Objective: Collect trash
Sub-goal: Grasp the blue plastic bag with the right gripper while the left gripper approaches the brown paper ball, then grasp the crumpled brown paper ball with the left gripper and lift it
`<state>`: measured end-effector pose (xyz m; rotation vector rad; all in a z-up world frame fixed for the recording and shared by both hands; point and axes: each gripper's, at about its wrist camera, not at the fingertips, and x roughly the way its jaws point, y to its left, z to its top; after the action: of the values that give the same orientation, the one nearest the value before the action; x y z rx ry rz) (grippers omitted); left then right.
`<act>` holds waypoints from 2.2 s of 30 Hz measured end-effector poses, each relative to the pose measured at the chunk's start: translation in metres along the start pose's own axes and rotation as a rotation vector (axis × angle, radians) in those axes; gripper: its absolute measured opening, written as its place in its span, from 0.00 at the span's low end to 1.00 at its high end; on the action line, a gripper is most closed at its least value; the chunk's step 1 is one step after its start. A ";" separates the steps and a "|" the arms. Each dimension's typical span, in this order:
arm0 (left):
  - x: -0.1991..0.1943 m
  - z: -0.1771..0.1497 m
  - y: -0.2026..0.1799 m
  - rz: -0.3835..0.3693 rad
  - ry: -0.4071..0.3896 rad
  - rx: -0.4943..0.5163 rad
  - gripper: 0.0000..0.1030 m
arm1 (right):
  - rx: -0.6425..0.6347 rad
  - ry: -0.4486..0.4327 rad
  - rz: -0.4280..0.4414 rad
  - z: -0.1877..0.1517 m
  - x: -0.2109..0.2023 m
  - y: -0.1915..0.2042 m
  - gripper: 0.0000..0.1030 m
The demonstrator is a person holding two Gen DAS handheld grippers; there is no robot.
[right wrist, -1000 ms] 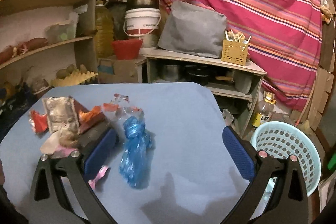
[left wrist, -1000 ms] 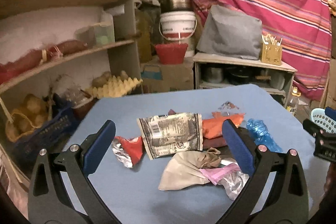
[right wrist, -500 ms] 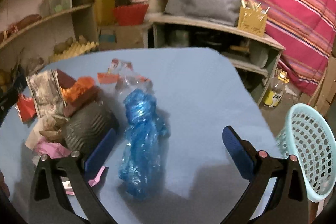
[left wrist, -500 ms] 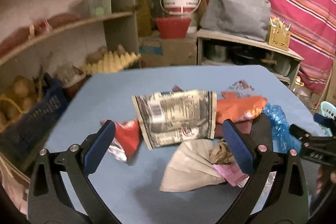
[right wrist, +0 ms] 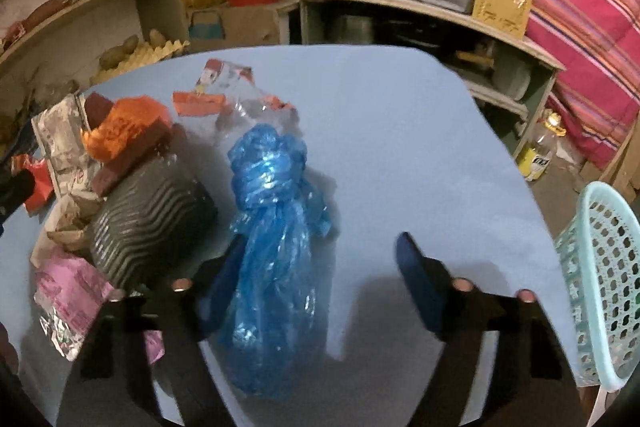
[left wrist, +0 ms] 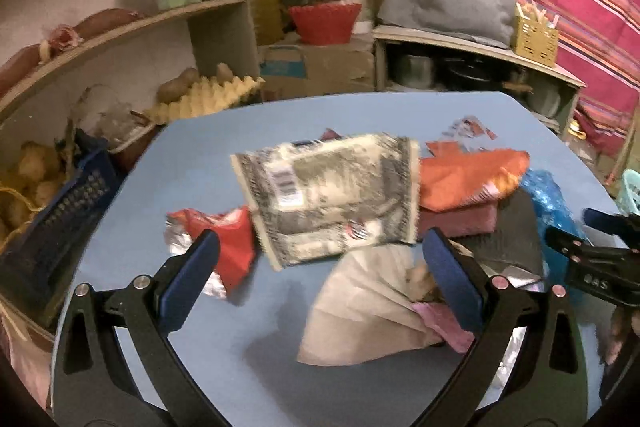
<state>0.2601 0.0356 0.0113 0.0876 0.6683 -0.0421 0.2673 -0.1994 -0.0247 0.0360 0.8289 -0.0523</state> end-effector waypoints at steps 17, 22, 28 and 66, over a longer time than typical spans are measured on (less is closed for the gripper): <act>0.005 -0.011 -0.043 -0.057 0.017 0.085 0.95 | -0.031 -0.083 0.086 0.000 -0.027 -0.024 0.15; 0.008 -0.011 -0.045 -0.098 0.047 0.075 0.79 | 0.007 -0.093 0.082 -0.001 -0.032 -0.045 0.15; 0.017 -0.019 -0.042 -0.143 0.108 0.062 0.70 | 0.028 -0.102 0.070 -0.006 -0.036 -0.065 0.15; -0.060 0.032 -0.154 -0.174 -0.108 0.086 0.36 | 0.203 -0.286 -0.003 -0.026 -0.111 -0.198 0.15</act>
<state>0.2223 -0.1205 0.0629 0.1093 0.5647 -0.2421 0.1618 -0.3920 0.0371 0.2139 0.5350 -0.1410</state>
